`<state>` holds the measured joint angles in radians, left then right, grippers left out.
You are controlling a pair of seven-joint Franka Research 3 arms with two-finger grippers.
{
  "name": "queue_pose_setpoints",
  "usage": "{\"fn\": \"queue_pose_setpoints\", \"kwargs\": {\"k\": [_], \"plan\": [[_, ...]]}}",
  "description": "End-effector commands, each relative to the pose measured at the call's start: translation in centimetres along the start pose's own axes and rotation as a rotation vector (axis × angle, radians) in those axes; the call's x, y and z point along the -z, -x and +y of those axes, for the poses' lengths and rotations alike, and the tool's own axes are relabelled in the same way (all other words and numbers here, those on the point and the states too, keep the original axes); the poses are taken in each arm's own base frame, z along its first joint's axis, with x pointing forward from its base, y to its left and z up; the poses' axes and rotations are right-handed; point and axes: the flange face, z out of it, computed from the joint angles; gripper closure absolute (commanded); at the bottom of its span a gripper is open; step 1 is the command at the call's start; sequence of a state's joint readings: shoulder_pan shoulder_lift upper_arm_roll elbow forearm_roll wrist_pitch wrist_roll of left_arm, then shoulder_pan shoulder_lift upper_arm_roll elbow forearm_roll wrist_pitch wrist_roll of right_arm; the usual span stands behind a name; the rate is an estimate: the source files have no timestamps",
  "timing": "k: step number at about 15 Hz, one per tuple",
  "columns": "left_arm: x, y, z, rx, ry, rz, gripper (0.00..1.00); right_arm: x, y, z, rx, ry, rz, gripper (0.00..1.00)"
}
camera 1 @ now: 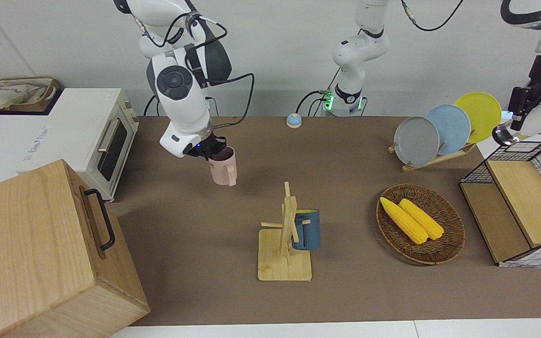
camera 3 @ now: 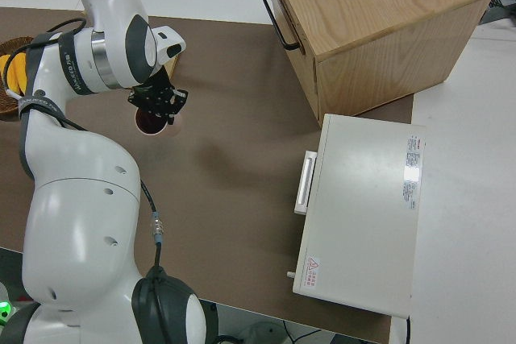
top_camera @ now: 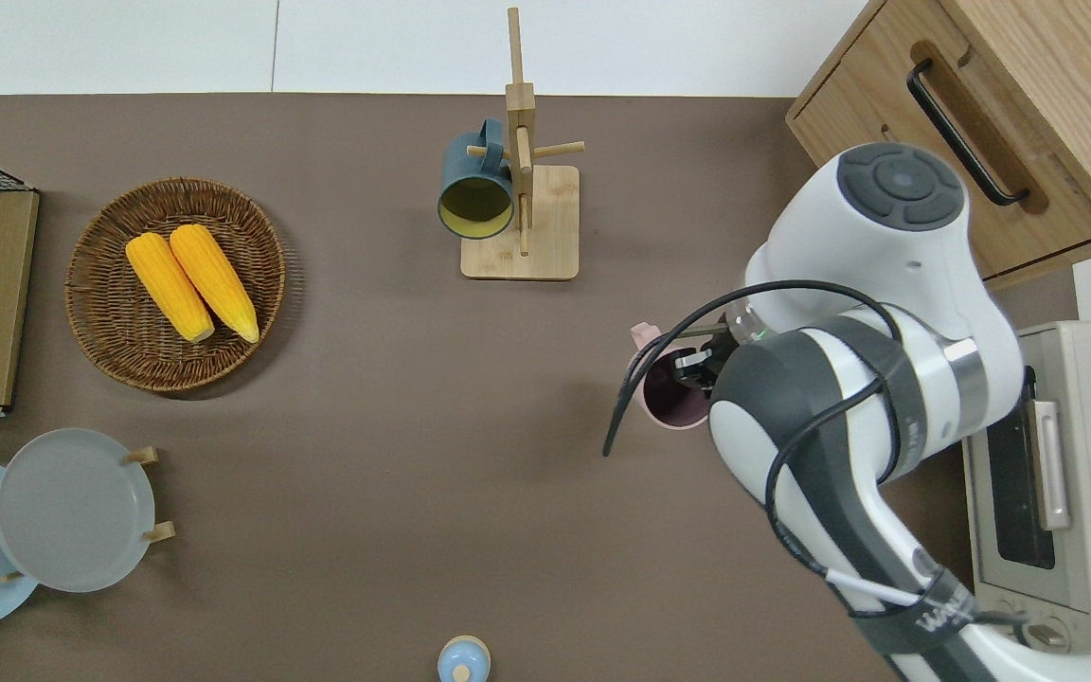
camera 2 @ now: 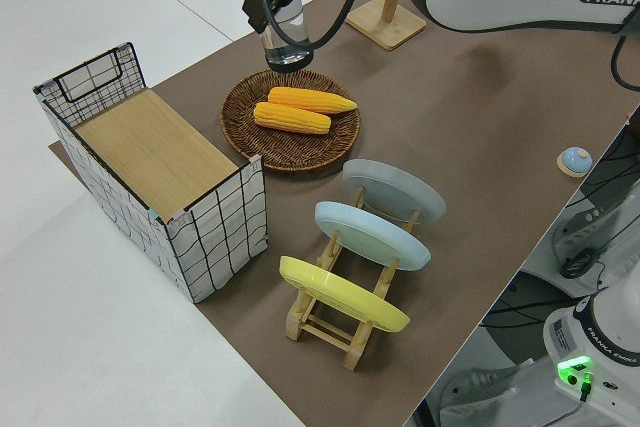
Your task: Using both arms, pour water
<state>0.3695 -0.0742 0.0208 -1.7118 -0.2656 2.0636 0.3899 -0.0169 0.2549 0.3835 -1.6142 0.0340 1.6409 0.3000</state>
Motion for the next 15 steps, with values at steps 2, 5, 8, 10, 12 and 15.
{"fn": "queue_pose_setpoints", "kwargs": {"k": [2, 5, 8, 10, 12, 15], "plan": [[1.2, 3.2, 4.2, 0.008, -0.03, -0.02, 1.0, -1.7, 2.5, -6.8, -0.147, -0.073, -0.071, 1.0], [0.6, 5.0, 7.6, -0.025, -0.013, -0.041, 1.0, -4.1, 3.3, -12.6, -0.264, -0.091, -0.085, 1.0], [-0.1, 6.9, 9.9, -0.053, -0.024, -0.076, 1.0, -6.4, 3.4, -17.0, -0.338, -0.149, -0.09, 1.0], [-0.7, 8.1, 10.9, -0.07, -0.011, -0.095, 1.0, -7.7, 3.3, -19.0, -0.401, -0.179, -0.097, 1.0], [-1.3, 9.0, 11.6, -0.082, -0.007, -0.115, 1.0, -9.0, 3.2, -21.3, -0.447, -0.225, -0.102, 1.0], [-3.0, 10.6, 12.9, -0.115, 0.001, -0.157, 1.0, -11.3, 2.4, -23.3, -0.494, -0.268, -0.106, 1.0]]}}
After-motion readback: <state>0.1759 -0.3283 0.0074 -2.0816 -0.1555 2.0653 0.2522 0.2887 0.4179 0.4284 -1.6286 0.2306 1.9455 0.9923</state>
